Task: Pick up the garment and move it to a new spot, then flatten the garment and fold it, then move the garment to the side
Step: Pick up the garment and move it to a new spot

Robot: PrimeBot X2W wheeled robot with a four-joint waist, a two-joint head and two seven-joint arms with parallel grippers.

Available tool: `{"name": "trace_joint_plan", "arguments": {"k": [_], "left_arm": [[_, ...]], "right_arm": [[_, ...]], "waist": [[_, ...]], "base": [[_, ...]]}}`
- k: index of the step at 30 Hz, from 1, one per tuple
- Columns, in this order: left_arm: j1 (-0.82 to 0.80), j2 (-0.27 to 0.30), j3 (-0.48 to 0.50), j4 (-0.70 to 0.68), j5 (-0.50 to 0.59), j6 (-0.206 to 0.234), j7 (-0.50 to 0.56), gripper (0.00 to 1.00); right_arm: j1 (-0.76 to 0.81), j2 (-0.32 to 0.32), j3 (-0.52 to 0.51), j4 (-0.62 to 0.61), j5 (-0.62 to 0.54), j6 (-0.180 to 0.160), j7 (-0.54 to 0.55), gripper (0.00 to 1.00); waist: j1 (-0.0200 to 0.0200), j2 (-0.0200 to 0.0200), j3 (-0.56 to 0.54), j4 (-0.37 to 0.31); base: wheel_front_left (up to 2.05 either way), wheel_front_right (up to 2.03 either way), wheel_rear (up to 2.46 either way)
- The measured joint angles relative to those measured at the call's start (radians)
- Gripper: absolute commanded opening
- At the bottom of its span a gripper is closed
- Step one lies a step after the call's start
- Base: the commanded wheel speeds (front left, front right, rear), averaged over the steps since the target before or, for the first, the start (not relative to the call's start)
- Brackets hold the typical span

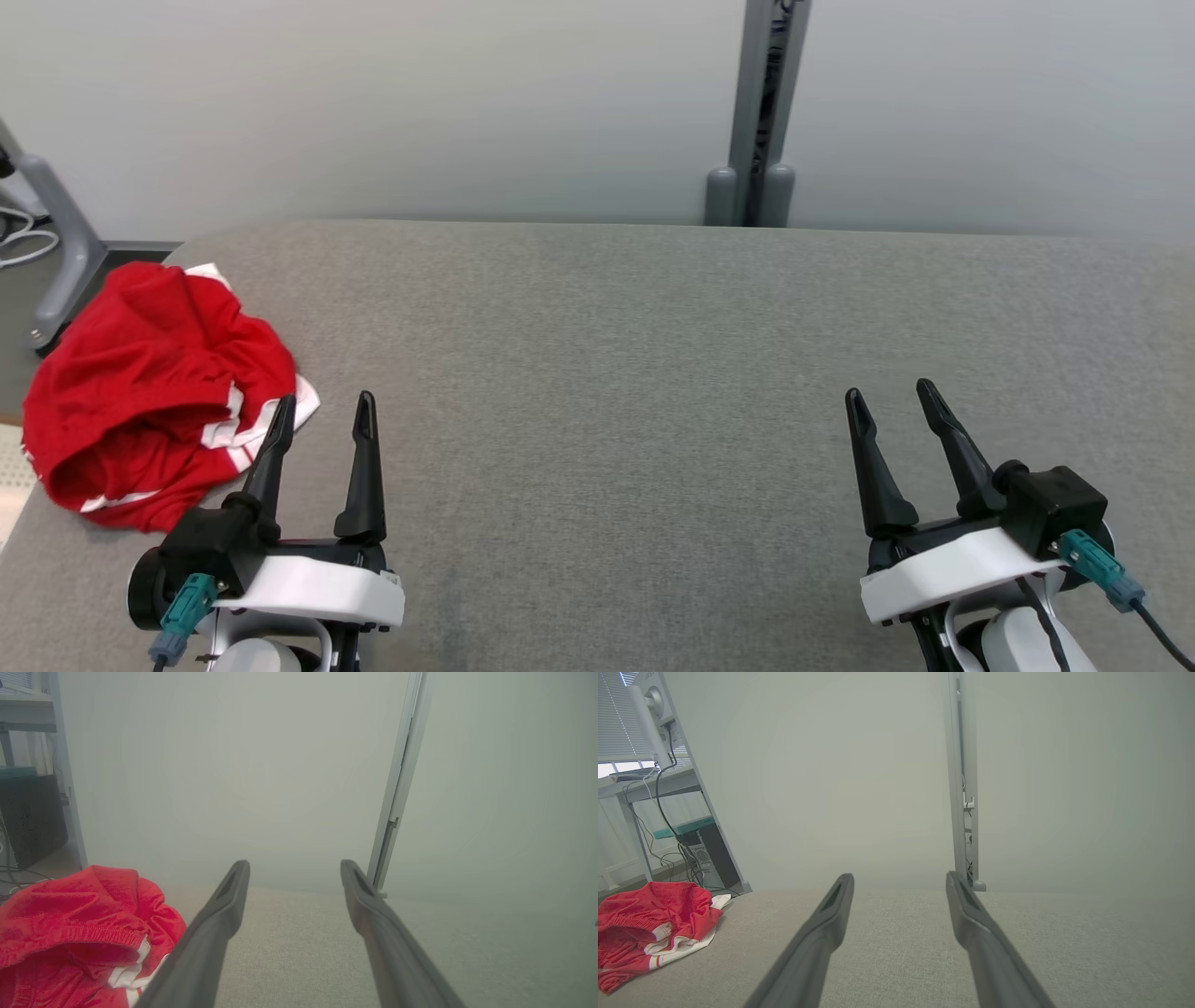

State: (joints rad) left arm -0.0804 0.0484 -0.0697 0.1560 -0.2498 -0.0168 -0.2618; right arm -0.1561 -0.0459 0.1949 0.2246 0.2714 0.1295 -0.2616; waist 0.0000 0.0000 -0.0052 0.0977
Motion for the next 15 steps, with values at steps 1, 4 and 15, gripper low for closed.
{"name": "trace_joint_plan", "arguments": {"k": [1, 4, 15], "left_arm": [[0.0, 0.0, 0.0, -0.002, 0.0, 0.0, 0.0, 1.0], [0.0, 0.0, -0.001, -0.006, -0.004, 0.001, 0.0, 1.0], [0.003, 0.0, -0.001, -0.041, 0.0, 0.021, 0.0, 1.0]], "right_arm": [[0.001, 0.0, 0.001, -0.002, 0.0, 0.0, 0.0, 1.0], [0.001, 0.0, 0.004, -0.008, 0.0, 0.0, 0.0, 1.0], [0.016, 0.0, 0.006, -0.017, -0.027, 0.0, 0.0, 1.0]], "waist": [[0.0, 0.0, 0.001, 0.009], [0.0, 0.0, 0.005, 0.037], [0.0, 0.0, 0.01, 0.137]], "base": [[0.0, 0.0, 0.0], [0.0, 0.0, 0.0], [0.0, 0.0, 0.0]]}}
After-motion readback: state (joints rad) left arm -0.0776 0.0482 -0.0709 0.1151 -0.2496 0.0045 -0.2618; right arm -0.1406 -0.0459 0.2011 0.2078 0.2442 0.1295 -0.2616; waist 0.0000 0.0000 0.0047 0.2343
